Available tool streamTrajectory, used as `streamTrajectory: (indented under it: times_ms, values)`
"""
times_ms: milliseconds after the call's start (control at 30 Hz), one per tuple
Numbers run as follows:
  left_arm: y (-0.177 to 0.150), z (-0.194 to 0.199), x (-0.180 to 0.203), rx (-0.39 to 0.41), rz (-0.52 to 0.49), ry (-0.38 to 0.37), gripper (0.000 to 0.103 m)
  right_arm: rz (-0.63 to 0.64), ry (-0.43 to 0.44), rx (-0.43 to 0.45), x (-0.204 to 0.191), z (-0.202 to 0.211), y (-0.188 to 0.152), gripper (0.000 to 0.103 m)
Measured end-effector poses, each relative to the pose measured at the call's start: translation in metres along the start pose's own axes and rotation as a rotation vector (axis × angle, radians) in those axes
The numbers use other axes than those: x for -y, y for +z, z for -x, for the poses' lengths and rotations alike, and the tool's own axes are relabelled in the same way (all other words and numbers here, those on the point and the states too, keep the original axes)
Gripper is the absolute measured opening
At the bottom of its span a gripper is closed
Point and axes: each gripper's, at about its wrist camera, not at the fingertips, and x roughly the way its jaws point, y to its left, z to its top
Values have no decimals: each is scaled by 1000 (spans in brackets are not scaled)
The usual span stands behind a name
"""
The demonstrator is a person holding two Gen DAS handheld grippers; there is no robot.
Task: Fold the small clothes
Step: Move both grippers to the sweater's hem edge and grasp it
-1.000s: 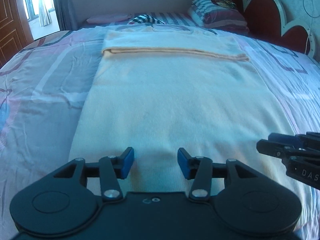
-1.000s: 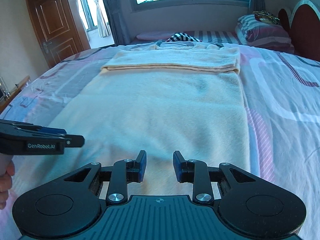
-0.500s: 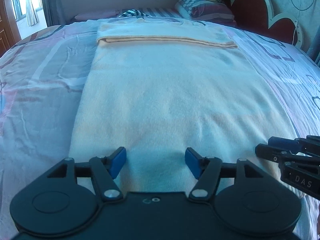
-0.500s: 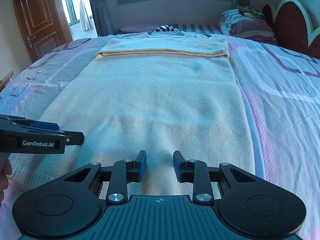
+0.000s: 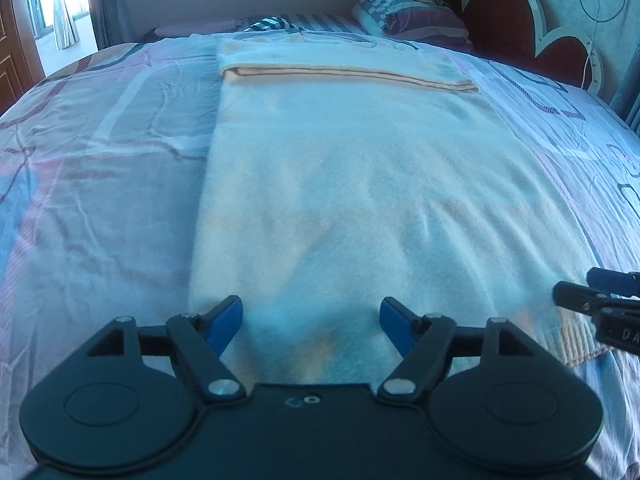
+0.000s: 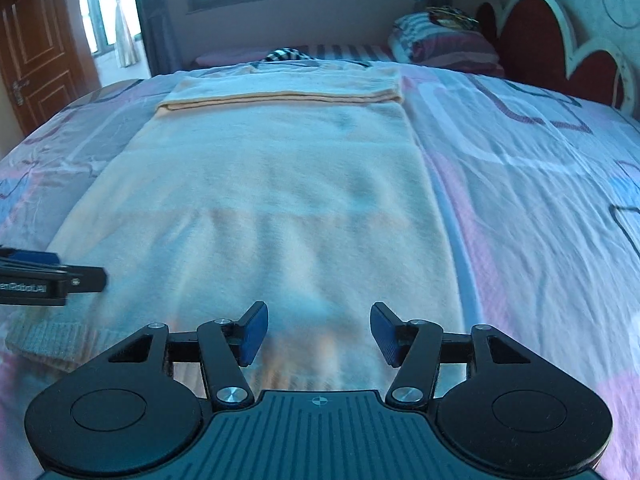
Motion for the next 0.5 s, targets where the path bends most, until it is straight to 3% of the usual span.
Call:
streamTrajectory:
  times_ms: [500]
  values:
    - [-25, 21, -22, 18, 27, -36, 66, -28, -27, -9, 8, 24, -18, 56]
